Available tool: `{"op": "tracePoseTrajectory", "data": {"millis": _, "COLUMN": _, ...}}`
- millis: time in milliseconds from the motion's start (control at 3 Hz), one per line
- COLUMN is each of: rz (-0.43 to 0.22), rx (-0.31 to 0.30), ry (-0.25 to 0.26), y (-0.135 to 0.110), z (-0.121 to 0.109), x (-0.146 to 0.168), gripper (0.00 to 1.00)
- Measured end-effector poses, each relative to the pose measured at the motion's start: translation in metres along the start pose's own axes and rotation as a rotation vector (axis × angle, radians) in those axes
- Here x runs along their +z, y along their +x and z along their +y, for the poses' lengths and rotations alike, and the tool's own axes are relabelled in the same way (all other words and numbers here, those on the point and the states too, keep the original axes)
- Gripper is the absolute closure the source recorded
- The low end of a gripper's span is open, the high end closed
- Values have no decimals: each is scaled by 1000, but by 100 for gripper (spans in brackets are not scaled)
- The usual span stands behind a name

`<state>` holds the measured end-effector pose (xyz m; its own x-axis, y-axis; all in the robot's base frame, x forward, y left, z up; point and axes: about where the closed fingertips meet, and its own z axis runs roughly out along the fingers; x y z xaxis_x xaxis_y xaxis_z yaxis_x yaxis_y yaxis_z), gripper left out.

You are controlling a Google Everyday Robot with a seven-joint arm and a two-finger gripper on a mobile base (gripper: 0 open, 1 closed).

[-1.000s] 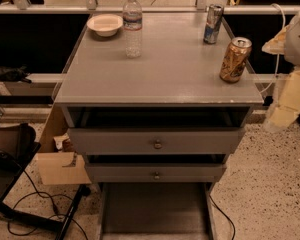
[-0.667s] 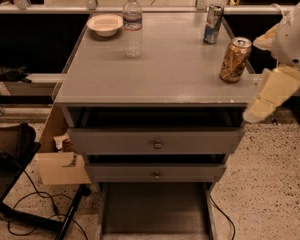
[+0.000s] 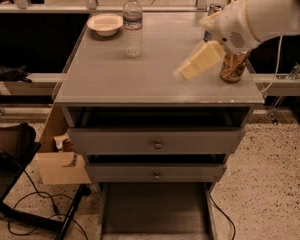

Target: Place water bottle into bottom drawer

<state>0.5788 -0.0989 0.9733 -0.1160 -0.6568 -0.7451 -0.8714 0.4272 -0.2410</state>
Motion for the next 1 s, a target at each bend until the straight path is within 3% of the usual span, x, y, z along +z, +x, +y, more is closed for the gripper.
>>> {"op": "tracePoseTrajectory", "data": {"millis": 333, "rz": -208, "rx": 5, "ry": 30, "y": -49, "z": -24, "x": 41, "gripper": 0}}
{"op": "tracePoseTrajectory", "data": {"millis": 667, "rz": -292, "rx": 24, "ry": 117, "y": -60, "z": -48, "x": 63, "gripper": 0}}
{"op": "tracePoseTrajectory", "data": {"millis": 1000, "rz": -313, "rx": 28, "ry": 162, "y": -67, "z": -59, "x": 59, "gripper": 0}}
